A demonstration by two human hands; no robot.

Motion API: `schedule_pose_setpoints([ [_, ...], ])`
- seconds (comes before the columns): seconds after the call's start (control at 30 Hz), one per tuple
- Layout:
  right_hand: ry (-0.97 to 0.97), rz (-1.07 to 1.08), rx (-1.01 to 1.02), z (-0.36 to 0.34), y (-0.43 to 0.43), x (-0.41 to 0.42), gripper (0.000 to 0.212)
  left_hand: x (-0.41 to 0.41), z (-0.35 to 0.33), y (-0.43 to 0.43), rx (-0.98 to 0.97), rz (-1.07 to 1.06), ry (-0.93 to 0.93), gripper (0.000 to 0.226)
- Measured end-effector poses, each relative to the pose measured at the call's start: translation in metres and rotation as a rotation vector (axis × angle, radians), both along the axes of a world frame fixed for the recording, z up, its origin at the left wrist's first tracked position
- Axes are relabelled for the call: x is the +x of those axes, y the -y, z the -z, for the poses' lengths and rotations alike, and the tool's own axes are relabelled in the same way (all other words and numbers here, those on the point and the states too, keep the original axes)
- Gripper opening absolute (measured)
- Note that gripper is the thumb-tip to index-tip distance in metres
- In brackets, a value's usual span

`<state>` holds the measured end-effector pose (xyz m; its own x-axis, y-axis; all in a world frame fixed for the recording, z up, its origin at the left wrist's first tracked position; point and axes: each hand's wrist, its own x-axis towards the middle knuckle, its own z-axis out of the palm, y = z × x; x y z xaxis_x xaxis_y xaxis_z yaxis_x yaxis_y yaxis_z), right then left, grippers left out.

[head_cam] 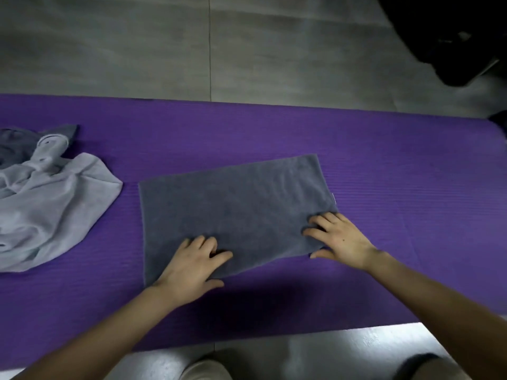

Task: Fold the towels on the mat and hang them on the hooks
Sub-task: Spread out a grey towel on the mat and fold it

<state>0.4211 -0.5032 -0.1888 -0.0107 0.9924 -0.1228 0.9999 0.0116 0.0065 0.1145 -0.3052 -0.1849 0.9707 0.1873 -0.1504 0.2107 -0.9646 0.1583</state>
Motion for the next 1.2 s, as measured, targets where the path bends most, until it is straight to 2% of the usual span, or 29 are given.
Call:
schedule_pose_setpoints([
  [0.1, -0.019, 0.032, 0.097, -0.003, 0.001, -0.005, 0.030, -0.006, -0.003, -0.001, 0.066, -0.063, -0.057, 0.063],
  [0.23, -0.090, 0.122, 0.121, -0.006, 0.008, -0.023, 0.027, -0.005, -0.017, 0.004, 0.059, -0.227, -0.279, 0.058],
  [0.3, -0.172, 0.143, -0.005, -0.018, 0.011, -0.032, 0.028, -0.001, -0.023, -0.005, -0.046, -0.214, -0.370, 0.044],
  [0.4, -0.371, 0.245, -0.424, -0.045, 0.015, -0.029, 0.012, -0.001, -0.040, -0.040, -0.403, -0.163, -0.533, 0.019],
  [0.47, -0.569, 0.344, -0.600, -0.054, 0.018, -0.022, 0.006, -0.004, -0.051, -0.063, -0.639, -0.152, -0.585, 0.020],
  [0.5, -0.669, 0.397, -0.600, -0.055, 0.020, -0.017, 0.007, -0.005, -0.056, -0.072, -0.683, -0.178, -0.524, 0.019],
  [0.57, -0.802, 0.510, -0.490, -0.056, 0.021, -0.006, 0.015, -0.005, -0.057, -0.090, -0.644, -0.269, -0.315, 0.007],
  [0.63, -0.883, 0.594, -0.342, -0.056, 0.018, 0.003, 0.016, -0.005, -0.052, -0.105, -0.591, -0.363, -0.119, 0.007],
  [0.73, -0.948, 0.661, -0.093, -0.060, 0.006, 0.011, 0.008, 0.002, -0.049, -0.113, -0.640, -0.411, 0.086, 0.007],
  [0.83, -0.949, 0.727, 0.073, -0.058, -0.009, 0.020, 0.015, 0.013, -0.044, -0.124, -0.632, -0.433, 0.160, 0.025],
  [0.93, -0.907, 0.766, 0.151, -0.047, -0.029, 0.035, 0.011, 0.028, -0.031, -0.140, -0.528, -0.487, 0.131, 0.012],
  [1.0, -0.814, 0.783, 0.179, -0.033, -0.041, 0.044, 0.006, 0.037, -0.022, -0.147, -0.376, -0.518, 0.084, 0.005],
  [1.03, -0.749, 0.783, 0.169, -0.024, -0.045, 0.047, 0.007, 0.042, -0.017, -0.148, -0.303, -0.522, 0.089, 0.016],
  [1.1, -0.577, 0.774, 0.129, -0.003, -0.046, 0.049, 0.016, 0.049, -0.006, -0.148, -0.202, -0.487, 0.094, 0.032],
  [1.2, -0.403, 0.786, 0.178, 0.008, -0.042, 0.043, 0.035, 0.056, 0.004, -0.150, -0.025, -0.504, 0.017, 0.035],
])
